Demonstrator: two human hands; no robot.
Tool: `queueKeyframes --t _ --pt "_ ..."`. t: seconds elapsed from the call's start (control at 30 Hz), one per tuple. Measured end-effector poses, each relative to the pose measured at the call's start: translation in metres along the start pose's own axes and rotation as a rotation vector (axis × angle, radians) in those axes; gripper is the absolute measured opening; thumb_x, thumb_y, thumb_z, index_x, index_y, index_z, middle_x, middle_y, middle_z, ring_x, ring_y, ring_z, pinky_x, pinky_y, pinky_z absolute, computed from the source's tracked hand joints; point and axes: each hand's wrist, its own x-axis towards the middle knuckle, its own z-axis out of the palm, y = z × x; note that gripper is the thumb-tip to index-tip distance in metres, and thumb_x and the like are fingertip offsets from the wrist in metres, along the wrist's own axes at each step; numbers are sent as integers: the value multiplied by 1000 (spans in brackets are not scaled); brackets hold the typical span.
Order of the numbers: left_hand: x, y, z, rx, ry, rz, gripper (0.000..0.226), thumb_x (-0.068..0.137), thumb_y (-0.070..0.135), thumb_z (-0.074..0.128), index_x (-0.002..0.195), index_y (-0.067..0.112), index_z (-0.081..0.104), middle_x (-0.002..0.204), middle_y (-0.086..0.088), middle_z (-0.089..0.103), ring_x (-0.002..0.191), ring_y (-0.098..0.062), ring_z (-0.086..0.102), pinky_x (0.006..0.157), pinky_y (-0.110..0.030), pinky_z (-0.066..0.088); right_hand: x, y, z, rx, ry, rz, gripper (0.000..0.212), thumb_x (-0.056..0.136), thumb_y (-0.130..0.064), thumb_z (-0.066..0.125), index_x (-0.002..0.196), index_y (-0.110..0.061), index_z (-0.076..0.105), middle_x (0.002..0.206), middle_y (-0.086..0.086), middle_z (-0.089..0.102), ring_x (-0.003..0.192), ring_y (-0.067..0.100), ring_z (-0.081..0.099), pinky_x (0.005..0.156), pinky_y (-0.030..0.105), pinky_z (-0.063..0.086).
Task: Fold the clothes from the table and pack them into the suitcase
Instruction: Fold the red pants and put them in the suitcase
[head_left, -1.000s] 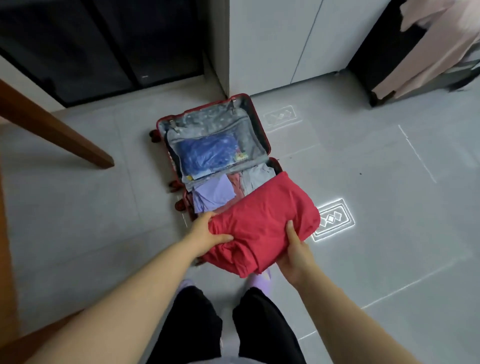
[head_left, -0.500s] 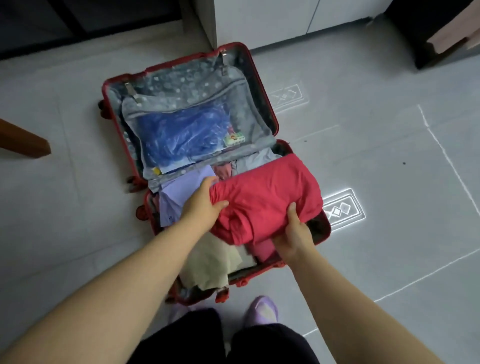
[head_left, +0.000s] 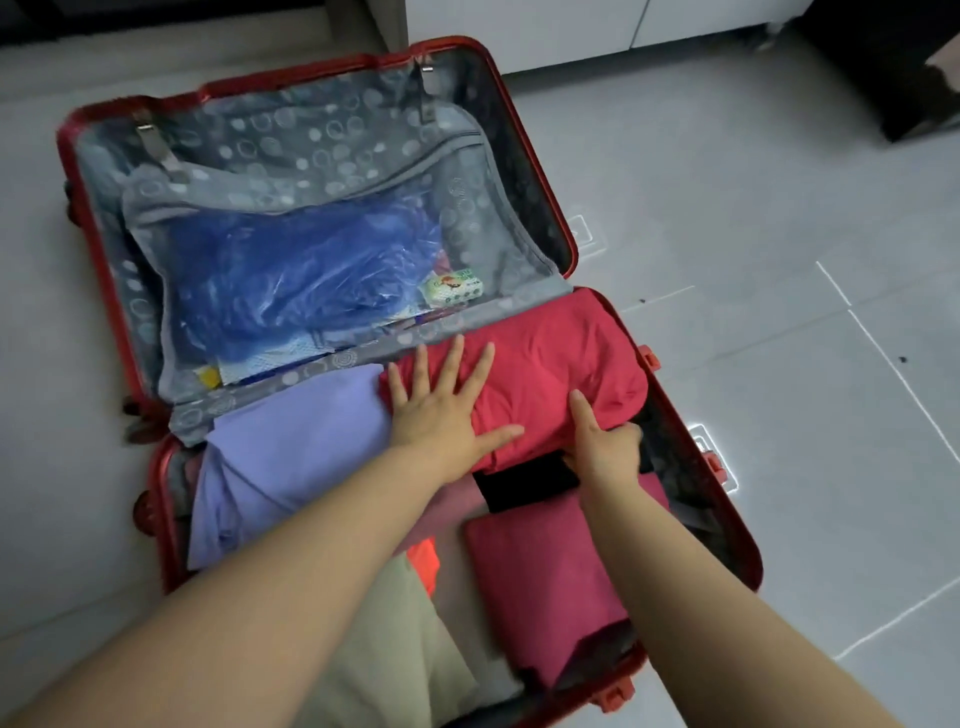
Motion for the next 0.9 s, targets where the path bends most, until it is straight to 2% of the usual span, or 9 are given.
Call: queueKeyframes --t 0.03,0.1,0.17,0.2,0.27,0.37,0.47,0.6,0.9 --pt "1 -1 4 18 -6 -11 100 73 83 34 138 40 -28 155 2 -23 142 -38 -16 110 -61 -8 -1 -5 -9 -112 101 -117 71 73 -43 77 119 -1 42 122 19 53 109 33 56 95 44 47" --pt "2 -1 9 47 0 -17 111 67 83 44 132 39 -34 155 -1 -25 141 -43 -14 108 -63 -7 -5 -23 -22 -418 221 -490 86 72 -41 78 133 0 34 135 21 39 127 36 39 108 45 31" --pt "3 1 13 88 13 -12 118 65 81 51 128 37 -38 154 -5 -27 140 -46 -13 107 -64 -8 -3 -43 -17 -809 123 -862 95 75 -51 71 147 -9 24 150 19 23 139 36 20 114 47 13" --pt "4 2 17 114 13 -13 120 65 80 52 126 36 -41 153 -6 -29 140 -47 -13 107 -64 -7 6 -49 -11 -979 1 -945 96 77 -59 64 151 -19 16 156 16 12 143 35 9 115 48 5" --pt "5 1 28 145 7 -16 122 65 80 51 122 33 -46 148 -6 -36 139 -48 -14 108 -65 -6 27 -49 1 -1220 -223 -900 95 77 -72 52 149 -38 0 159 6 -9 145 34 -6 115 51 -3" --pt "13 -1 43 156 -38 -7 121 67 79 49 117 31 -50 135 -6 -47 138 -48 -18 107 -67 -4 58 -27 4 -1313 -345 -737 99 70 -81 46 144 -49 -13 158 1 -17 144 38 -4 115 54 1" --pt "23 -3 48 139 -101 3 119 69 78 50 117 32 -49 138 -6 -47 137 -48 -22 106 -66 -6 72 -11 7 -1283 -351 -729 107 60 -91 40 141 -50 -17 158 1 -17 144 38 -2 114 53 1" --pt "33 -6 47 114 -165 -11 119 68 77 52 122 33 -45 147 -7 -40 138 -45 -22 107 -64 -6 81 -10 17 -1276 -320 -744 98 70 -80 45 144 -49 -12 159 1 -14 144 38 0 115 53 1" --pt "30 2 41 213 -141 -79 119 69 78 52 125 31 -43 150 -5 -35 140 -44 -15 108 -62 -10 68 -20 23 -1461 -248 -691 92 73 -84 32 144 -48 -16 158 5 -15 144 40 -2 114 54 -5"
